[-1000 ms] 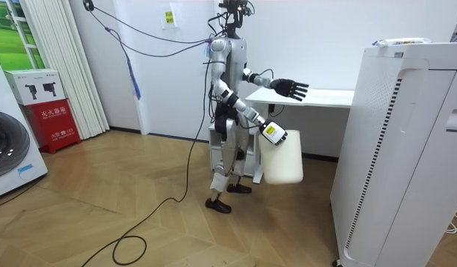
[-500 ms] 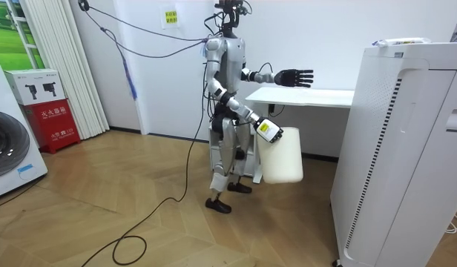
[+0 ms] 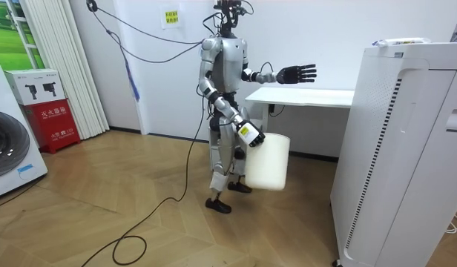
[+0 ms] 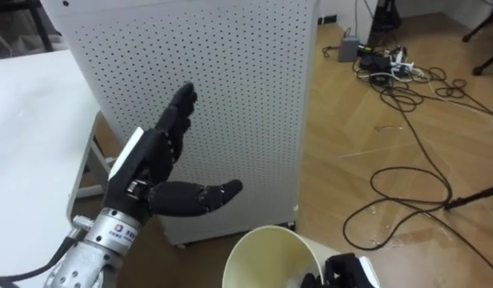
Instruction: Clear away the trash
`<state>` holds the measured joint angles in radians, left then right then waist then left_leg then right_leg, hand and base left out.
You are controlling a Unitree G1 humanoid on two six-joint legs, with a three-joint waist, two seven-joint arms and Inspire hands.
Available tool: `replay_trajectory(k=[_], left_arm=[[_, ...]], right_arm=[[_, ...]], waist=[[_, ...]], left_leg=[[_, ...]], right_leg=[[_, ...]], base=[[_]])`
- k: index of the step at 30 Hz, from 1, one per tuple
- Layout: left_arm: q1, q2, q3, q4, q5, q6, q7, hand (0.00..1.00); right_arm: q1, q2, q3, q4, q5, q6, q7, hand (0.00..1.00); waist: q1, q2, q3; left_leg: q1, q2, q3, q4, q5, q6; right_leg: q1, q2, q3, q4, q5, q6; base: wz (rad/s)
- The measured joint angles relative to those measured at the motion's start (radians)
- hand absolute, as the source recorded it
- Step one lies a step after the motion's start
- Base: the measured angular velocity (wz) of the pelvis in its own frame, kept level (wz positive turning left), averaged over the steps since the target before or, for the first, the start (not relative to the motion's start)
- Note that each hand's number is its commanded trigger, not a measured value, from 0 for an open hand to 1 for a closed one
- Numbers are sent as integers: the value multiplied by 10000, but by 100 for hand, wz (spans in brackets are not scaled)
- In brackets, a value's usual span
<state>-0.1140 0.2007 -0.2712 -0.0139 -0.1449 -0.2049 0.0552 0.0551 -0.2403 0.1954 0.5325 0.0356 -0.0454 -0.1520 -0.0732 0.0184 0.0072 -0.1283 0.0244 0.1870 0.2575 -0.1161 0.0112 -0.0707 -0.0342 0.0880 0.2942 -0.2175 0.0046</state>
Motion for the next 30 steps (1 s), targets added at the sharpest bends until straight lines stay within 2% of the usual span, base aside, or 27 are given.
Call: replay_trajectory(k=[5,7,12,16,17,18,19,20,21,22,23,24,25,26,27,28,29,30], left_arm=[[243,-18,0,95,-34,-2,163,0],[243,-19,3,94,-38,-11,280,0],[252,9,152,94,-20,-19,448,0],[296,-13,408,94,61,-186,642,0],[319,-31,480,94,55,-196,641,0],[365,-38,602,94,29,-213,653,0],[467,-33,723,94,-24,-244,704,0],[498,-32,765,96,-25,-242,728,0],[508,-49,863,98,-19,-241,741,0],[517,-67,944,98,8,-241,768,0],[521,-61,998,98,8,-249,826,0],[521,-59,1045,103,1,-260,838,0],[530,-61,1075,187,-12,-281,889,0],[683,-60,1078,253,11,-294,887,0],[719,-85,1062,255,7,-294,861,0],[712,-158,1024,247,-20,-356,793,0],[724,-175,1030,241,-29,-451,792,0],[733,-174,1046,235,-19,-470,800,0]], right_arm=[[35,7,-203,-1,41,0,6,100],[35,9,-203,-2,184,0,14,100],[36,41,-199,-2,601,-14,-30,100],[35,66,-189,-3,479,-108,32,100],[36,65,-189,-3,485,-124,40,100],[34,71,-188,-3,489,-151,42,100],[33,76,-180,-4,514,-175,51,100],[33,75,-183,-4,495,-193,54,100],[34,78,-184,-1,475,-197,66,100],[35,83,-183,2,467,-199,152,100],[32,71,-195,1,471,-224,196,100],[33,73,-195,1,469,-249,215,100],[53,76,-186,1,474,-262,236,100],[84,76,-160,1,511,-265,253,100],[87,60,-166,-2,596,-276,243,100],[86,6,-237,2,708,-278,224,100],[93,-191,-229,7,742,-277,242,100],[116,-232,-223,6,746,-277,241,100]], waist=[[51,-10,6],[256,-8,5],[519,-43,27],[608,-64,40],[642,-65,41],[758,-91,59],[881,-105,81],[902,-101,80],[935,-124,99],[1017,-177,131],[1067,-145,128],[1050,-131,133],[938,-134,164],[975,-258,229],[937,-282,228],[940,-268,220],[1070,-268,220],[1163,-252,210]], left_leg=[[196,-30,207,-128,-47,57],[220,-13,380,-184,-44,71],[297,3,385,-235,-90,39],[409,73,407,-200,-195,-47],[414,110,407,-149,-222,-67],[359,252,462,185,-382,-116],[247,454,507,776,-728,-220],[84,595,482,1299,-932,-277],[-329,881,462,2495,-1199,-340],[-713,1112,394,3710,-1222,-347],[-1022,1323,196,4677,-1204,-353],[-1162,1401,72,5122,-1151,-340],[-1442,1430,-335,5838,-882,-285],[-1701,1284,-597,6116,-789,-206],[-1823,1109,-630,5938,-934,-164],[-2258,664,-561,5261,-1065,-126],[-2564,243,-514,4065,-953,-209],[-2689,51,-514,3358,-838,-272]], right_leg=[[-36,4,331,-23,68,155],[-201,-5,383,2,163,207],[-339,-109,-111,52,232,219],[-326,-182,-725,155,181,156],[-311,-169,-755,171,170,137],[-362,-144,-973,375,121,59],[-460,-117,-1337,685,-83,-41],[-473,-86,-1459,852,-227,-87],[-510,18,-1498,1239,-548,-173],[-501,76,-1489,1639,-833,-284],[-478,218,-1457,1967,-1077,-420],[-453,284,-1442,2117,-1196,-487],[-296,368,-1283,2254,-1317,-514],[-49,396,-1100,2270,-1418,-637],[-2,392,-990,2263,-1459,-680],[-32,389,-799,2216,-1492,-713],[-77,381,-583,2206,-1527,-714],[-113,385,-490,2206,-1538,-724]], base=[[-26],[-37],[-21],[-8],[-16],[-34],[-35],[-25],[-12],[-19],[-20],[-5],[7],[13],[20],[13],[-4],[-44]])
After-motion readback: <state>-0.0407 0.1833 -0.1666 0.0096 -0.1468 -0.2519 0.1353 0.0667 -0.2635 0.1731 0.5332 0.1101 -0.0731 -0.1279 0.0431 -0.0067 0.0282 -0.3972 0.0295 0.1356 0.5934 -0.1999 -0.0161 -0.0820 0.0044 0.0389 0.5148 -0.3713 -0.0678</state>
